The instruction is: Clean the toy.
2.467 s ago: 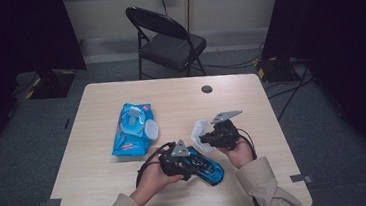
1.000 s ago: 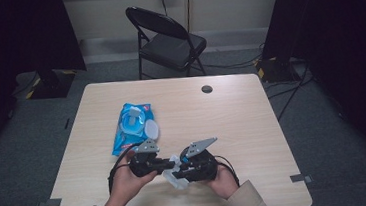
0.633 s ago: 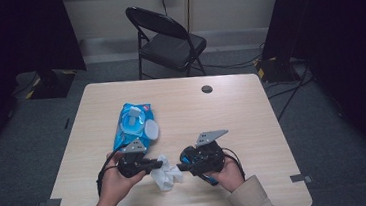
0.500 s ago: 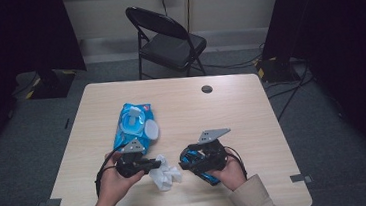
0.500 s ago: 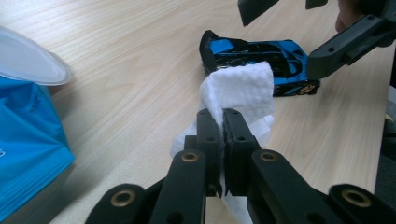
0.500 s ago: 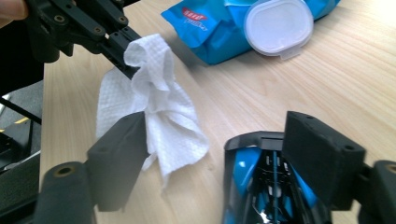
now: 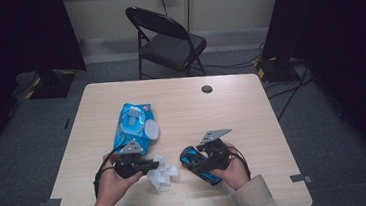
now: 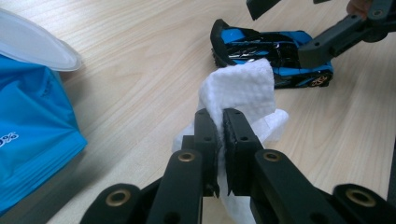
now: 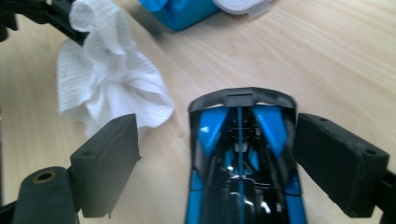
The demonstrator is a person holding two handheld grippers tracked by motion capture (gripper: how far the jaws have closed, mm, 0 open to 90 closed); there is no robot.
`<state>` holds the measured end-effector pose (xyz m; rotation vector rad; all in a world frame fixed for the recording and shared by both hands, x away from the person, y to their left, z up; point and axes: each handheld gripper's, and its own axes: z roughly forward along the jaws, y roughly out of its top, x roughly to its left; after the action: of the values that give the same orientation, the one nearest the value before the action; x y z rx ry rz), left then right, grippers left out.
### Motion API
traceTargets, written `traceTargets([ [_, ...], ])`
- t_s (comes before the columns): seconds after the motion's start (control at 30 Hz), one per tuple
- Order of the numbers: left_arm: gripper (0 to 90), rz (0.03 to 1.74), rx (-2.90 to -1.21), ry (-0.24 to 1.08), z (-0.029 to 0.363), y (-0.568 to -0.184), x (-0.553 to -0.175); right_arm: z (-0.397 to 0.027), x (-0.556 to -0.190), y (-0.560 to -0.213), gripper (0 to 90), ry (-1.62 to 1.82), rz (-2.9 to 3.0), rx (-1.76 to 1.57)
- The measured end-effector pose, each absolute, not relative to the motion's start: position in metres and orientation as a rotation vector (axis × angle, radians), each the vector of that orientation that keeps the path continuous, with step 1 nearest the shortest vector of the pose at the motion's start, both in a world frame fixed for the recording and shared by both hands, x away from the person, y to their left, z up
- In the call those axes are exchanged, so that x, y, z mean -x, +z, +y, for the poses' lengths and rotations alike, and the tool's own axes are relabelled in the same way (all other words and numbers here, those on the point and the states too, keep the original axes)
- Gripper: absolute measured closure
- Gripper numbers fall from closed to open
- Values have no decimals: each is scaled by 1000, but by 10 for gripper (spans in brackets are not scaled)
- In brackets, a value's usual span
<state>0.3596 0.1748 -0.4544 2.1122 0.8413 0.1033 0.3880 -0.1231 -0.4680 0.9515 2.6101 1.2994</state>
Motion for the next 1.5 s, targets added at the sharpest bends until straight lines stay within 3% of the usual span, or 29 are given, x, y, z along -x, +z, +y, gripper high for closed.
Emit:
traceTargets([
  [1.33,811,846,-2146,107,179,-471,-358,-93,-405,-496,135,1007,2657,-910],
  [1.5,808,851,-2145,99,180,-472,-357,-90,-404,-496,178,972,2649,-897],
])
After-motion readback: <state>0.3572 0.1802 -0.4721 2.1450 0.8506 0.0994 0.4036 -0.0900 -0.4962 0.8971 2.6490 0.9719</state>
